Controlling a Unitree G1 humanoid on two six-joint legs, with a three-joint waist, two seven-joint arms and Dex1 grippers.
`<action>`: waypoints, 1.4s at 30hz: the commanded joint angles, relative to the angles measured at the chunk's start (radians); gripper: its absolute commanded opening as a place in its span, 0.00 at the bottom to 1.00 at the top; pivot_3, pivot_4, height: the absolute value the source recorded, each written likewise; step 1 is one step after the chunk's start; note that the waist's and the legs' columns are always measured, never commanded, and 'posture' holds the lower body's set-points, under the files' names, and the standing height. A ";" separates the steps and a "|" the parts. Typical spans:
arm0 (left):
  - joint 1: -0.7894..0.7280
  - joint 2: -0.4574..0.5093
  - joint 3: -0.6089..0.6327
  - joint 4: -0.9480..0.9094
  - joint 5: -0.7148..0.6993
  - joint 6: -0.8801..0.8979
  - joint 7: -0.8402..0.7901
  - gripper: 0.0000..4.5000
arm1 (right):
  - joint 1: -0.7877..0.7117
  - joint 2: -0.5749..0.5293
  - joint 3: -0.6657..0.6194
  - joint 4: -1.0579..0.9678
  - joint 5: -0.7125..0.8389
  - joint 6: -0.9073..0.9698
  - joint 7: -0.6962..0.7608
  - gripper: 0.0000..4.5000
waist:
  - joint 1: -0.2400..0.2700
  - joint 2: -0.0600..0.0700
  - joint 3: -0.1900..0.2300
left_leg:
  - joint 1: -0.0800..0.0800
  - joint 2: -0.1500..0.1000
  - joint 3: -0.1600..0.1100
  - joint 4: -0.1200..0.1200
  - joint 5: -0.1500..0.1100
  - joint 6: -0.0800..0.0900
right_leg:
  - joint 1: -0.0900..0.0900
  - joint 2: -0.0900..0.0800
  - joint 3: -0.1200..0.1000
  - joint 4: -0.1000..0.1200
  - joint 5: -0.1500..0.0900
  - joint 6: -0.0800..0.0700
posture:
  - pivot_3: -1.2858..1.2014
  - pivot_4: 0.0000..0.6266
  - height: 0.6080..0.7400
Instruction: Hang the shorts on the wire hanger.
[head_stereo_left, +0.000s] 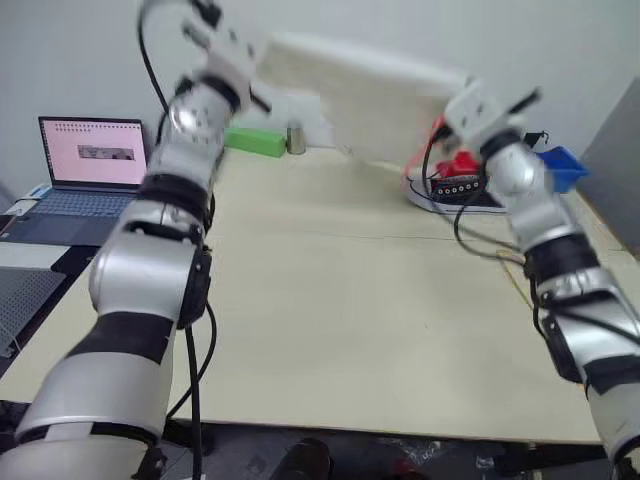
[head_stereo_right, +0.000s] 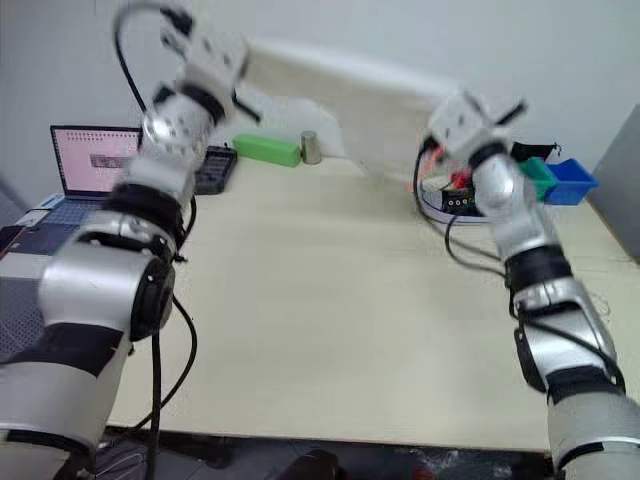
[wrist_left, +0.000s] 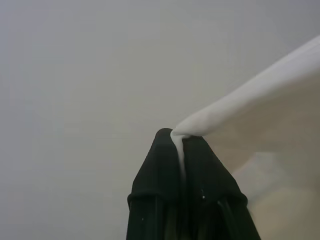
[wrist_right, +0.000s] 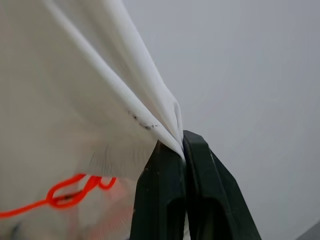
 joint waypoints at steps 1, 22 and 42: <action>0.309 0.060 -0.087 -0.291 -0.059 0.128 -0.517 0.01 | 0.230 -0.087 0.045 -0.347 0.075 0.253 0.330 0.00 | -0.017 0.008 -0.002 | 0.004 0.000 0.000 0.000 0.000 0.001 | 0.004 0.000 0.001 0.002 0.000 0.000 | 0.68 0.00 1.00; 1.003 0.660 -0.084 -1.444 -0.272 0.570 -1.089 0.01 | 0.515 -0.250 0.131 -0.720 0.104 0.501 0.773 0.00 | -0.037 0.015 0.000 | 0.022 0.020 -0.009 0.012 -0.010 0.027 | 0.017 0.012 0.002 0.019 -0.008 -0.015 | 0.69 0.00 1.00; 0.013 0.142 -0.135 -0.204 0.002 0.311 -0.144 0.01 | -0.280 -0.001 0.057 0.188 0.070 0.288 0.429 0.00 | 0.077 0.012 0.009 | 0.022 0.021 -0.005 0.018 -0.008 0.024 | 0.015 0.026 0.000 0.015 0.003 -0.008 | 0.71 0.00 1.00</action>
